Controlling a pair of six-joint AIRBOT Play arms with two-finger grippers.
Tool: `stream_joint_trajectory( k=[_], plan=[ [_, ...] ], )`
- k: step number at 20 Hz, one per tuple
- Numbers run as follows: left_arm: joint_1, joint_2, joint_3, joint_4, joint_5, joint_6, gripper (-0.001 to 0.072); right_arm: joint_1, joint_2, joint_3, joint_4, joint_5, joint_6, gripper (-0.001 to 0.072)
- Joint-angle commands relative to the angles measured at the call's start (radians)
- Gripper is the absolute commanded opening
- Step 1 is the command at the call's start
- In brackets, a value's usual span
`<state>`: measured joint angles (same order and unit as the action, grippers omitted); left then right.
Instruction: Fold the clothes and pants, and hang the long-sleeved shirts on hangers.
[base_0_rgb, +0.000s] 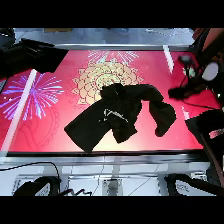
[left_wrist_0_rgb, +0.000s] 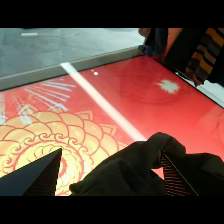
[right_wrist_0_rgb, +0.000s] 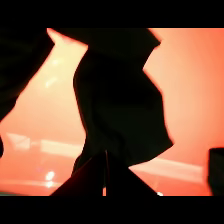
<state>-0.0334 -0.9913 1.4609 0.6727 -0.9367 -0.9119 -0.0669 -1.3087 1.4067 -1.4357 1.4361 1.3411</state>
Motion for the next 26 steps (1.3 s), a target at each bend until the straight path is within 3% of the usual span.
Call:
stream_joint_trajectory(
  k=[1,2,4,8,10,13,15,20,21,23,25,26],
  plan=[
    [0.000,0.001,0.000,0.000,0.000,0.000,0.0698,-0.166,0.000,-0.358,0.432,0.063,-0.171,0.0037],
    [0.000,0.001,0.000,0.000,0.000,0.000,0.0698,-0.174,-0.001,-0.452,0.521,0.055,-0.224,0.0067],
    [0.000,0.001,0.000,0.000,0.000,0.000,0.0699,-0.162,-0.002,-0.600,0.605,-0.005,-0.283,0.0405],
    [0.000,0.001,0.000,-0.001,0.011,0.000,0.0698,-0.064,-0.002,-0.737,0.662,-0.207,-0.271,0.0423],
    [0.000,0.001,0.000,0.000,0.015,0.000,0.0698,0.003,-0.008,-0.758,0.750,-0.287,-0.262,0.0489],
    [0.000,0.000,0.000,0.000,0.013,0.000,0.0698,0.087,-0.045,-0.757,0.846,-0.393,-0.249,0.0498],
    [0.000,0.000,0.000,0.000,-0.001,0.000,0.0698,0.121,-0.086,-0.755,0.912,-0.440,-0.231,0.0560],
    [0.000,0.000,0.000,0.001,-0.010,0.000,0.0692,0.140,-0.138,-0.752,0.964,-0.491,-0.232,0.0551],
    [0.000,-0.002,0.000,0.002,-0.010,0.000,0.0692,0.140,-0.143,-0.752,0.963,-0.492,-0.233,0.0518],
    [0.000,-0.011,0.000,0.002,-0.011,-0.001,0.0665,0.140,-0.149,-0.752,0.967,-0.500,-0.262,0.0375],
    [0.001,-0.023,0.000,0.044,-0.013,-0.031,0.0355,0.140,-0.146,-0.751,0.985,-0.515,-0.354,0.0217],
    [0.005,-0.027,0.000,0.084,-0.024,-0.031,0.0294,0.140,-0.146,-0.746,0.990,-0.509,-0.392,0.0179]
  ],
)
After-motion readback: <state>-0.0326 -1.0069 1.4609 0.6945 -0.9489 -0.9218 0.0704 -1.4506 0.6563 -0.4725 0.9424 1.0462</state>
